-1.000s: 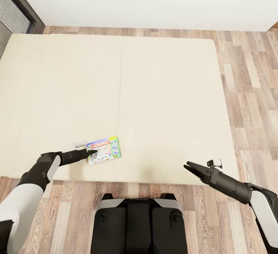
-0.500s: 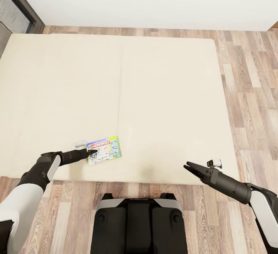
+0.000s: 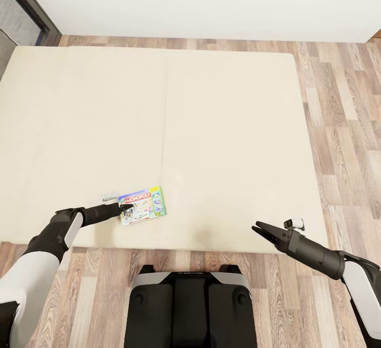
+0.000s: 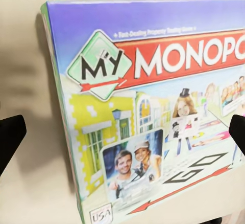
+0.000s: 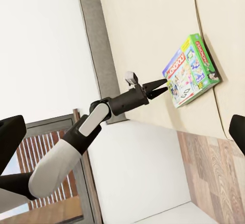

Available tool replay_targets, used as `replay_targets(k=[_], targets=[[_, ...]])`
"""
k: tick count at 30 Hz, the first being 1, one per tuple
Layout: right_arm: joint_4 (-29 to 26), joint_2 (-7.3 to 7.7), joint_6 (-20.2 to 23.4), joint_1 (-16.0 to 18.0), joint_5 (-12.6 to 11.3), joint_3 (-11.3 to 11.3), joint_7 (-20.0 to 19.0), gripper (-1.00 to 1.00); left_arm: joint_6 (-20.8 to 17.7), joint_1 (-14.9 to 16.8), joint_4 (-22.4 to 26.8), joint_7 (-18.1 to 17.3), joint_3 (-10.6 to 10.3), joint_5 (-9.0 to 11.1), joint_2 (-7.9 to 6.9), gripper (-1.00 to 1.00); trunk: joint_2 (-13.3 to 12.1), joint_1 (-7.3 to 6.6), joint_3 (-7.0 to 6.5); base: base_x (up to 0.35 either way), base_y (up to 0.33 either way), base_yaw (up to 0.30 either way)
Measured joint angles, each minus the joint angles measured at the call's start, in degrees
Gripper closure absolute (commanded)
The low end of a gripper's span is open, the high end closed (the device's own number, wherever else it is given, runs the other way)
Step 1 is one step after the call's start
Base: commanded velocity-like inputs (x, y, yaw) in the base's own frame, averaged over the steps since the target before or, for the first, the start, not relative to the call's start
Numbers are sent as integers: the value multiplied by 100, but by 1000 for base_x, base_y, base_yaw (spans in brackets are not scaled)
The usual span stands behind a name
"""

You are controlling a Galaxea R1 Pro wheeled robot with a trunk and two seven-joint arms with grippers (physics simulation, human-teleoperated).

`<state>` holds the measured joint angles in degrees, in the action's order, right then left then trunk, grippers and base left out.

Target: Put all the toys in the child's room - the three board games (two on the bed and one on the table), the two jigsaw puzzles on the table, and the tennis ball on the table - inside the toy box on the table in the child's room.

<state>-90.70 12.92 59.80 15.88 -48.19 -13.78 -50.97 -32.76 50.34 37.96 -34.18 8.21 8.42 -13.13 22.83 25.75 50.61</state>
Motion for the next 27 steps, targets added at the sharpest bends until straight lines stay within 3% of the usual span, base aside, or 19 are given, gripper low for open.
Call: replay_targets(k=[21, 27], targets=[[0, 0, 0, 0, -5, -6, -6, -100, 13, 0, -2, 0, -6, -7, 2, -100, 0, 0, 57, 0, 0, 0], [-2, 0, 0, -1, -4, 1, -5, -100, 19, 1, -7, 3, -9, -8, 2, -100, 0, -1, 58, 50, -163, 0]])
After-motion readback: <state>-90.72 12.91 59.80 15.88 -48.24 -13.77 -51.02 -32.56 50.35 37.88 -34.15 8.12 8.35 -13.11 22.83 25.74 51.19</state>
